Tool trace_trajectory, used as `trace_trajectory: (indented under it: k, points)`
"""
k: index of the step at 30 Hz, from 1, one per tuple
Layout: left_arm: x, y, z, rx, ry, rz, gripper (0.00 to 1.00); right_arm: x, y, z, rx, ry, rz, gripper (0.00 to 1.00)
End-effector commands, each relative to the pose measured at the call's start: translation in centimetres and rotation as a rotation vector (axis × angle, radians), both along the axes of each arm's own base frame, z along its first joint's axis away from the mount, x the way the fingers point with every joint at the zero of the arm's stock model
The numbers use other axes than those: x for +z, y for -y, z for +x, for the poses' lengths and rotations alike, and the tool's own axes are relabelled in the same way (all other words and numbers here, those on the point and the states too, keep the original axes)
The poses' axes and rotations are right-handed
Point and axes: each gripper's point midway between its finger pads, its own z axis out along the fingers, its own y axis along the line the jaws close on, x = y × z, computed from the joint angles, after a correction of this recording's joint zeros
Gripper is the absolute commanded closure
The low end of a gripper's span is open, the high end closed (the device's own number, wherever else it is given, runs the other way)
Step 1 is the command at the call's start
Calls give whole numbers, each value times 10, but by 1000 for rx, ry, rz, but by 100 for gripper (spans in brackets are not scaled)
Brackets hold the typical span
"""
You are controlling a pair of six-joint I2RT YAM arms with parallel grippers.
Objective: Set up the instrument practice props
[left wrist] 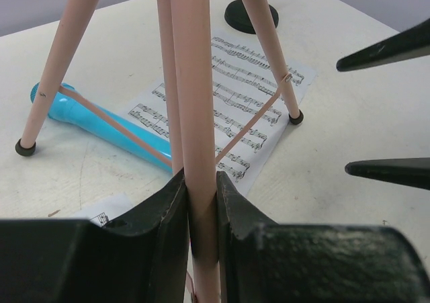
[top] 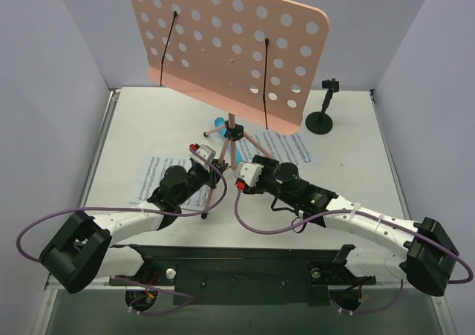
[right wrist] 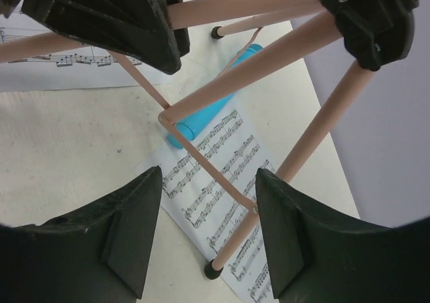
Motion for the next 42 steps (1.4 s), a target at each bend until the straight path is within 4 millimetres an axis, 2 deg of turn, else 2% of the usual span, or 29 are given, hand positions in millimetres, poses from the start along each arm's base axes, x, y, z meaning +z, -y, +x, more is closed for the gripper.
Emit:
trace_trajectory:
  k: [1, 6, 14, 18, 27, 32, 42]
  points:
    - [27, 12, -1, -56, 81, -15, 100, 17, -6, -3, 46, 79, 68, 47]
    - [25, 13, -2, -62, 78, -13, 100, 31, -9, -9, 92, 139, 106, 47]
    - [28, 11, -1, -56, 84, -15, 100, 77, -20, -10, 164, 265, 176, 51]
    - [29, 12, -1, -59, 88, -17, 100, 77, -29, 0, 188, 262, 161, 53]
    - [29, 9, -4, -56, 92, -16, 100, 103, -43, 9, 224, 329, 160, 55]
    - [29, 9, -4, -54, 94, -15, 100, 104, -47, 12, 234, 340, 140, 55]
    - [28, 11, -4, -65, 88, -19, 100, 85, -44, 33, 212, 359, 28, 60]
